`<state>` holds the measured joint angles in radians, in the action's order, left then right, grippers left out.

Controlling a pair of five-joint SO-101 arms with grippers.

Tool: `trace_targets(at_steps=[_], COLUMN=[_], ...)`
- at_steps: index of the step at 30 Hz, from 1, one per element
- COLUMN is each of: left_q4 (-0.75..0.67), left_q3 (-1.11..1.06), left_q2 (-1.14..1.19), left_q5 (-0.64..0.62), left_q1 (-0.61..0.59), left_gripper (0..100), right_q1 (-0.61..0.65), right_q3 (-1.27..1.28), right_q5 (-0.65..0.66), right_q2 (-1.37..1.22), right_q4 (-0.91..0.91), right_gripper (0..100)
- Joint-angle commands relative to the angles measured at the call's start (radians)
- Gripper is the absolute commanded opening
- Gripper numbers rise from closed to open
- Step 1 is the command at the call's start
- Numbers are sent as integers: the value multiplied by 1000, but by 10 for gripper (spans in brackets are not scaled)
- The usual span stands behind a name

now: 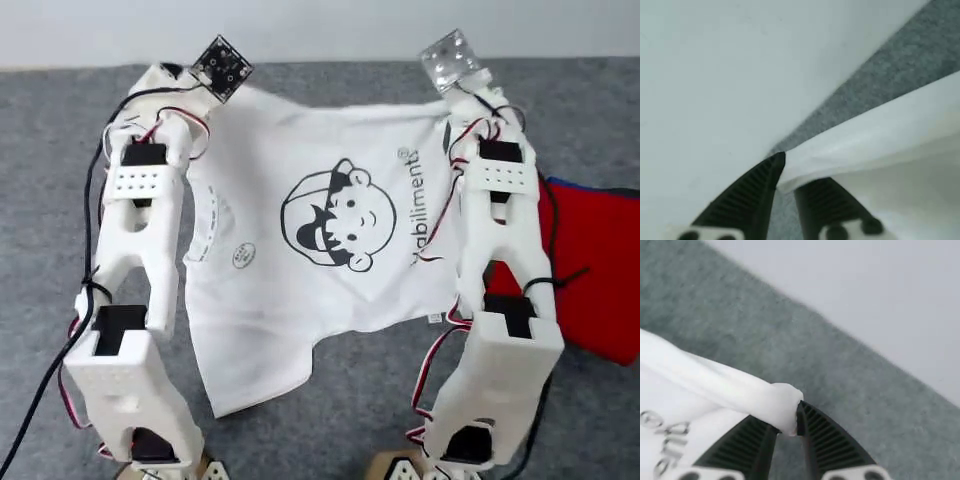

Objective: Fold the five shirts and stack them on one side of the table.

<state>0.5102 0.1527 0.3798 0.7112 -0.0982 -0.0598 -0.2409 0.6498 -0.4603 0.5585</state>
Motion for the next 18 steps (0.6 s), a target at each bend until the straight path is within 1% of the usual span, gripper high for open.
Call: trace_targets(at_steps=[1,4,6,12,14,15,16,18], left_q4=[272,520,667,1048,1171,1227,1252,1246], left_q3=[119,197,243,344,364,367,361,335], left_q2=[-15,-15,-15,-11,-12,-14,-15,-28], left_q5=[-8,-6,-5,-2,23,57,80,80], left_q1=[2,2,2,21,35,46,55,54], left_gripper=[2,2,2,2,2,2,2,2], right_q1=[5,5,5,5,5,5,5,-1], right_q3=[-71,-72,-72,-72,-72,-72,-72,-72], right_q5=[-5,2,32,41,43,44,44,46], right_q2=[19,21,35,96,116,124,130,140], right_q4=[117,254,344,556,625,657,687,743], right_gripper=[11,11,11,11,11,11,11,11])
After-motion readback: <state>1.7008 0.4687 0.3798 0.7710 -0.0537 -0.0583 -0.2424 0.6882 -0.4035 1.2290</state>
